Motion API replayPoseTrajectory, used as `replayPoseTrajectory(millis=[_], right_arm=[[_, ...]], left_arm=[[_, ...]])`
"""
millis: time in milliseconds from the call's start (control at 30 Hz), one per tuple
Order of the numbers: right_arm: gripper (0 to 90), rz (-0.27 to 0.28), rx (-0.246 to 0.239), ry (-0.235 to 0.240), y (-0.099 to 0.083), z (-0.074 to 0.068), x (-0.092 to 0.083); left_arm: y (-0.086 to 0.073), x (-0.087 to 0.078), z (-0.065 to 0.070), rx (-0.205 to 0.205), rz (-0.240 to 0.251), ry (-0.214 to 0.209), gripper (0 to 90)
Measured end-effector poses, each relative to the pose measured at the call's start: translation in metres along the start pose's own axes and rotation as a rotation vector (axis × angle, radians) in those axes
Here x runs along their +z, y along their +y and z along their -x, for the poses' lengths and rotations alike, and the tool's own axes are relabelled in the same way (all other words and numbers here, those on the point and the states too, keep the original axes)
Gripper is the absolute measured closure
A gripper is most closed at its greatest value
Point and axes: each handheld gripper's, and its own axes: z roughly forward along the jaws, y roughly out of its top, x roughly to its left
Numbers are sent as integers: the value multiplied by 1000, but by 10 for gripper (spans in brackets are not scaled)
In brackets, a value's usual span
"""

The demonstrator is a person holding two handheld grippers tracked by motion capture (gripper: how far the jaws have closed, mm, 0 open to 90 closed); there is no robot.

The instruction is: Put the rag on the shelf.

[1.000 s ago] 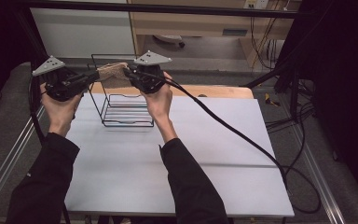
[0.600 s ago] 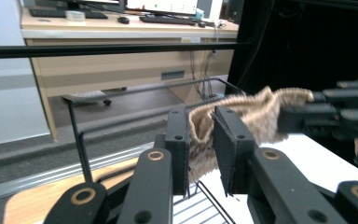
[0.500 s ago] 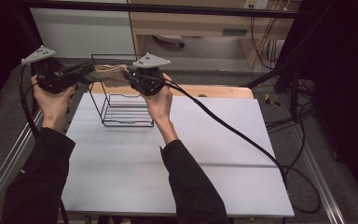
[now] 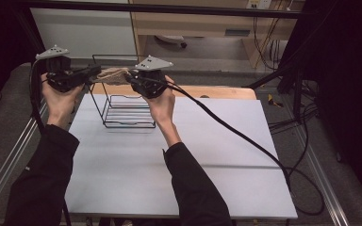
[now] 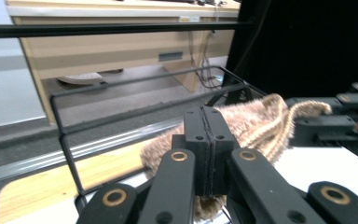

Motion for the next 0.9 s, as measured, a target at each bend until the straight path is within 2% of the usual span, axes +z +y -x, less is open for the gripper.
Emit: replayPoseTrajectory(millis=[200, 433, 567, 633, 733, 800, 900], right_arm=[[724, -16, -7, 16, 0, 0, -1], [530, -15, -22, 38, 7, 1, -12], [477, 9, -20, 39, 13, 1, -20], [496, 23, -15, 36, 16, 2, -23], [661, 10, 23, 46, 18, 6, -23], [755, -19, 43, 50, 16, 8, -20], [827, -74, 47, 42, 8, 8, -10]], left_arm=[[-8, 1, 0, 5, -21, -10, 891], [-14, 6, -1, 2, -35, -12, 891], [-18, 11, -1, 7, -53, -6, 892], [-20, 14, -1, 8, -57, -5, 892], [-22, 17, -1, 11, -59, -4, 892], [-24, 18, -1, 8, -53, -6, 892], [-24, 17, -1, 10, -45, -8, 892]])
